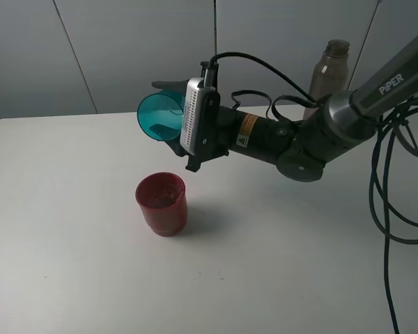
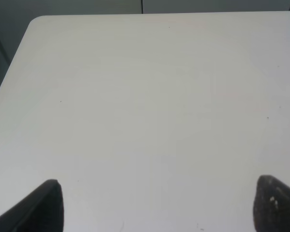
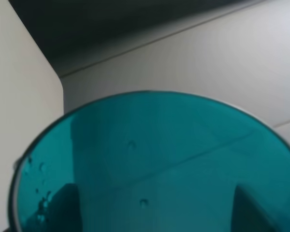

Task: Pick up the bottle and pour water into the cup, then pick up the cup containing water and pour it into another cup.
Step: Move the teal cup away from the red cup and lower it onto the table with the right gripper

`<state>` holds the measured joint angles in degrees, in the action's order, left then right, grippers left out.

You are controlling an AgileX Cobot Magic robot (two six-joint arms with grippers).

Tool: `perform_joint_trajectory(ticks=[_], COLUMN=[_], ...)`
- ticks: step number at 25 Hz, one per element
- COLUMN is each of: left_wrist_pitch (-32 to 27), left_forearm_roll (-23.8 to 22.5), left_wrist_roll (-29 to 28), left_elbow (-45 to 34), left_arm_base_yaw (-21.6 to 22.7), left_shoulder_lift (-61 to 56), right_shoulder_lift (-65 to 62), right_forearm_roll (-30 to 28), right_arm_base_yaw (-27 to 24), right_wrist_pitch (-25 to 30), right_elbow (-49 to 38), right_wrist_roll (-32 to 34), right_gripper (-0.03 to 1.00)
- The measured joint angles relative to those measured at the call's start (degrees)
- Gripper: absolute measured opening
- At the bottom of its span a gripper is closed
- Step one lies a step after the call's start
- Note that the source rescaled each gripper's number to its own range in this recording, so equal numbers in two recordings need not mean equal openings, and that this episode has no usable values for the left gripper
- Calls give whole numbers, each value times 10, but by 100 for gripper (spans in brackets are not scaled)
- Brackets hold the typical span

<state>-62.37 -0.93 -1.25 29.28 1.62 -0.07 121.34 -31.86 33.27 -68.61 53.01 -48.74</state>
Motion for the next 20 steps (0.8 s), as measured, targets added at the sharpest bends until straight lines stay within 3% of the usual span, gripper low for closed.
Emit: perform_joint_trajectory(ticks=[9, 13, 17, 20], left_wrist_pitch=[0, 0, 0, 0], left_forearm_roll=[0, 0, 0, 0], left_wrist_roll=[3, 2, 1, 1], left_elbow=[0, 0, 0, 0], left_arm_base_yaw=[0, 0, 0, 0], left_shoulder_lift=[0, 0, 0, 0], right_shoulder_lift=[0, 0, 0, 5], right_forearm_roll=[106, 165, 206, 217], right_arm_base_yaw=[-24, -51, -70, -77], right_wrist_pitch=[14, 49, 171, 215], right_elbow=[-2, -13, -15, -17], right_wrist_roll=[330, 391, 410, 417], right_gripper=[6, 6, 6, 6])
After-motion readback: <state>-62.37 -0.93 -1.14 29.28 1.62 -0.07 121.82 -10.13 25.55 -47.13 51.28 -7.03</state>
